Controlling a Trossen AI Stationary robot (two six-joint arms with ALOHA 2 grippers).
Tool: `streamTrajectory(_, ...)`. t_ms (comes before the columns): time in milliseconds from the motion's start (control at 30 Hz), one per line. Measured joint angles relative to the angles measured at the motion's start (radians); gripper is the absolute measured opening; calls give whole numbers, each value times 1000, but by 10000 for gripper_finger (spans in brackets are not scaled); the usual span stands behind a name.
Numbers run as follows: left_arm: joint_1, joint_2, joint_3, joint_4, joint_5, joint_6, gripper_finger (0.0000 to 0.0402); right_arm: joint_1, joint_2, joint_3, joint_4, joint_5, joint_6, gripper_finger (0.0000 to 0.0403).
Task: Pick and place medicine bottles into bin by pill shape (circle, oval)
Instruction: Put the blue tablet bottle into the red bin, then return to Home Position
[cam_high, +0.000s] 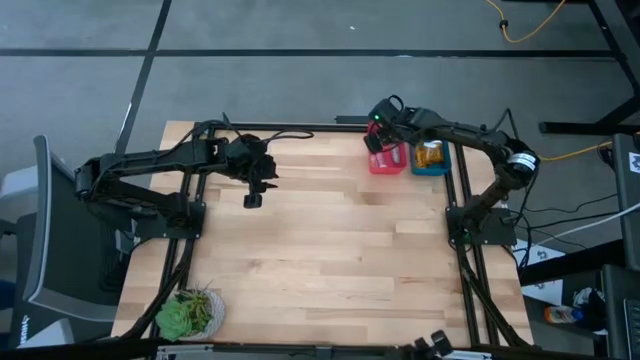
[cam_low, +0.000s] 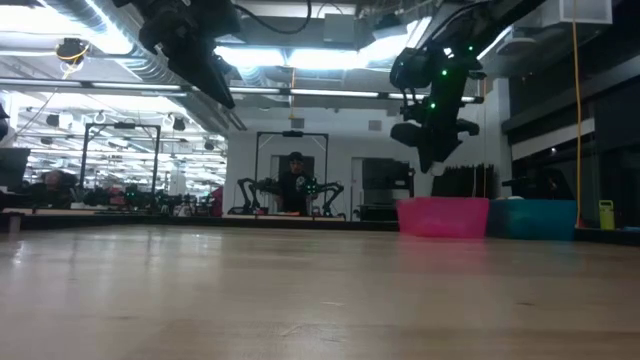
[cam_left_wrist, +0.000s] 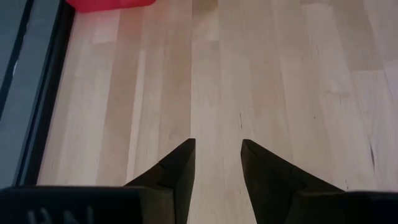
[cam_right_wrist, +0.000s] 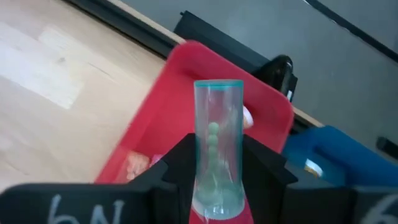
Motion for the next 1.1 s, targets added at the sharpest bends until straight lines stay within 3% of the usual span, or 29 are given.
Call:
streamTrajectory(267,0,0,0,0,0,0,124,-3,28,0,110,-45,-53,136)
streamTrajectory(500,0,0,0,0,0,0,124,-7,25,0,106,-44,-55,183)
streamTrajectory(700,0,0,0,0,0,0,124,-7,9,0,91,-94,-83,197)
streamTrajectory(867,0,0,0,-5,0,-23,124,20,-77,0,60,-207,-104,198)
streamTrajectory(1100,0,-3,0,-98,-2,-46,124,107,-287,0,-146,-201,-110,198)
